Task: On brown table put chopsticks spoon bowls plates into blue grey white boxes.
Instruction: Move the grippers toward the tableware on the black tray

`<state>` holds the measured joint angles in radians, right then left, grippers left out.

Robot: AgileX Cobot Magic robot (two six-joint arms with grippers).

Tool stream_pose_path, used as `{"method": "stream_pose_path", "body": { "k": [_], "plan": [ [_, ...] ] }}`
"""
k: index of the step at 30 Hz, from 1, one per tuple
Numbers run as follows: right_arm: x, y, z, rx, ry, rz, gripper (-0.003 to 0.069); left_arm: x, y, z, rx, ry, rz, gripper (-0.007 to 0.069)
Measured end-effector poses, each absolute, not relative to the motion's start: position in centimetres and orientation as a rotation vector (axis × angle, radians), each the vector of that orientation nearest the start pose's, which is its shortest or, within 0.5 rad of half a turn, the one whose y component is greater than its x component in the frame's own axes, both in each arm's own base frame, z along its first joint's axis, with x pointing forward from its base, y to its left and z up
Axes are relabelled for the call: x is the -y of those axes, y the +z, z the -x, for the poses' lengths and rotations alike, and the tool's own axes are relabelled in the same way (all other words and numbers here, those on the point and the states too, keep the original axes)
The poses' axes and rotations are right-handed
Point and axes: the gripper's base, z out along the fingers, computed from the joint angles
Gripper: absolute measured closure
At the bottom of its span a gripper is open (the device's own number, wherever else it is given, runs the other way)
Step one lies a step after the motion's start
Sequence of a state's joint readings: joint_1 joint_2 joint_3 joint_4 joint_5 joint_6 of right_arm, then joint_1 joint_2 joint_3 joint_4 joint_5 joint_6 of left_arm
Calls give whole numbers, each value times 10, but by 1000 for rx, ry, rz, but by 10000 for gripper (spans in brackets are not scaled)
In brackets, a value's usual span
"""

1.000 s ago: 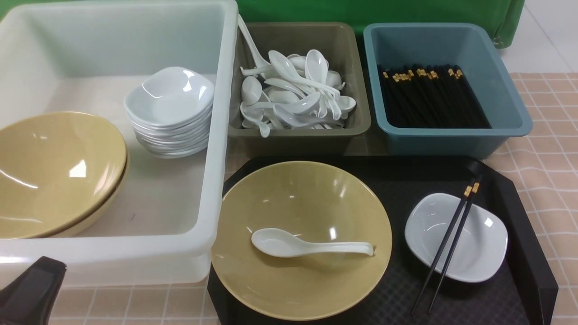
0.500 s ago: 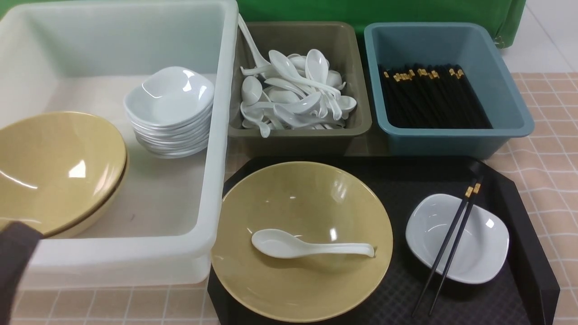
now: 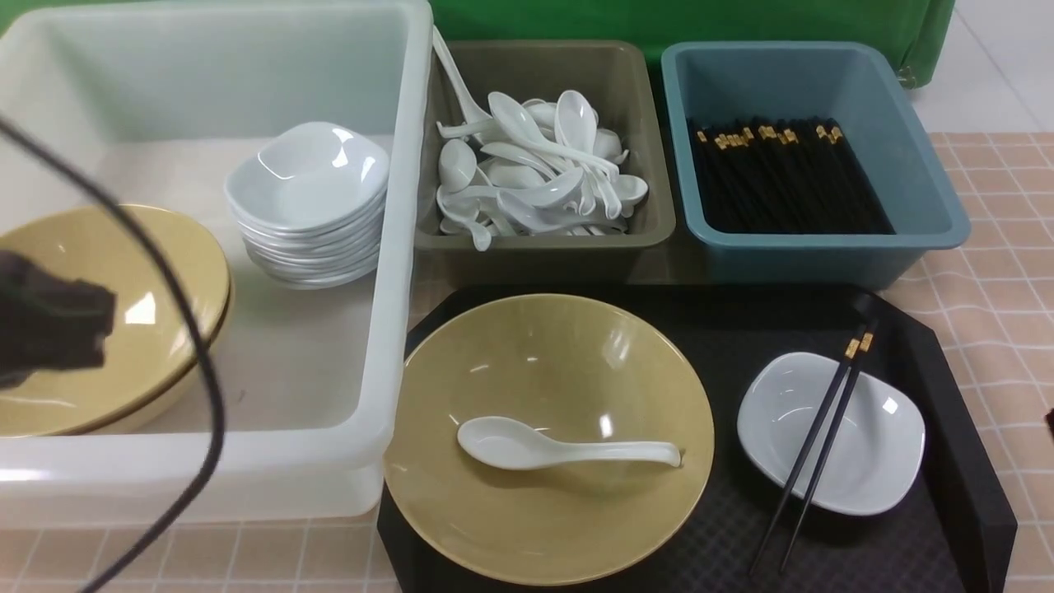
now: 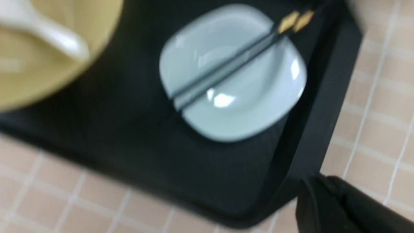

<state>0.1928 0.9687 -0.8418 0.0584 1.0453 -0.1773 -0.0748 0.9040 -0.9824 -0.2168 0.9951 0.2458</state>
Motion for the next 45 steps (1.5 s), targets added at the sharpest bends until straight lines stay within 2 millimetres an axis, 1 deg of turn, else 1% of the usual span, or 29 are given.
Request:
{"method": "stream_pose_path", "body": {
  "k": [2,3,5,7,8,9,10,12,13,14,15,16,17,23,24,26,30,35,37,38,45],
  "plan": [
    [-42,302,-181,-2732,77,554,622,45,366,-175,-2398,-225,-444,623],
    [-43,301,-183,-2738,77,557,622,46,364,-176,-2403,-229,-457,623],
    [-56,290,-206,-2807,84,620,622,71,360,-191,-2423,-263,-628,623],
    [-66,283,-220,-2824,95,600,621,91,355,-197,-2423,-283,-760,623],
    [-72,276,-231,-2835,106,564,619,102,351,-200,-2417,-284,-827,623],
    [-72,276,-231,-2831,107,555,619,106,349,-201,-2417,-286,-849,623],
    [-77,270,-241,-2840,117,509,612,114,345,-204,-2410,-279,-901,623],
    [-81,260,-253,-2844,130,416,588,130,337,-207,-2395,-260,-997,623],
    [-81,259,-254,-2848,129,417,585,130,336,-207,-2397,-257,-999,623],
    [-83,251,-260,-2858,132,366,538,138,331,-209,-2389,-239,-1045,623],
    [-84,247,-263,-2862,135,334,502,141,328,-211,-2388,-228,-1065,623],
    [-84,248,-264,-2860,136,329,502,141,328,-211,-2389,-225,-1068,623],
    [-85,242,-268,-2866,144,272,421,144,324,-213,-2390,-211,-1087,623],
    [-88,226,-285,-2856,171,81,135,146,320,-218,-2390,-187,-1097,623],
    [-87,222,-287,-2861,170,60,98,146,320,-218,-2390,-187,-1097,623],
    [-85,215,-291,-2881,162,33,53,146,320,-218,-2389,-187,-1096,623],
    [-84,205,-298,-2902,160,10,41,146,321,-218,-2384,-187,-1095,623],
    [-91,197,-309,-2893,229,-49,92,146,321,-219,-2379,-188,-1092,623],
    [-91,197,-311,-2894,236,-55,104,146,321,-219,-2380,-187,-1093,623],
    [-93,195,-314,-2899,239,-58,121,146,320,-219,-2382,-187,-1093,623],
    [-95,189,-320,-2946,226,-10,165,147,320,-219,-2382,-188,-1091,623]
  ]
}}
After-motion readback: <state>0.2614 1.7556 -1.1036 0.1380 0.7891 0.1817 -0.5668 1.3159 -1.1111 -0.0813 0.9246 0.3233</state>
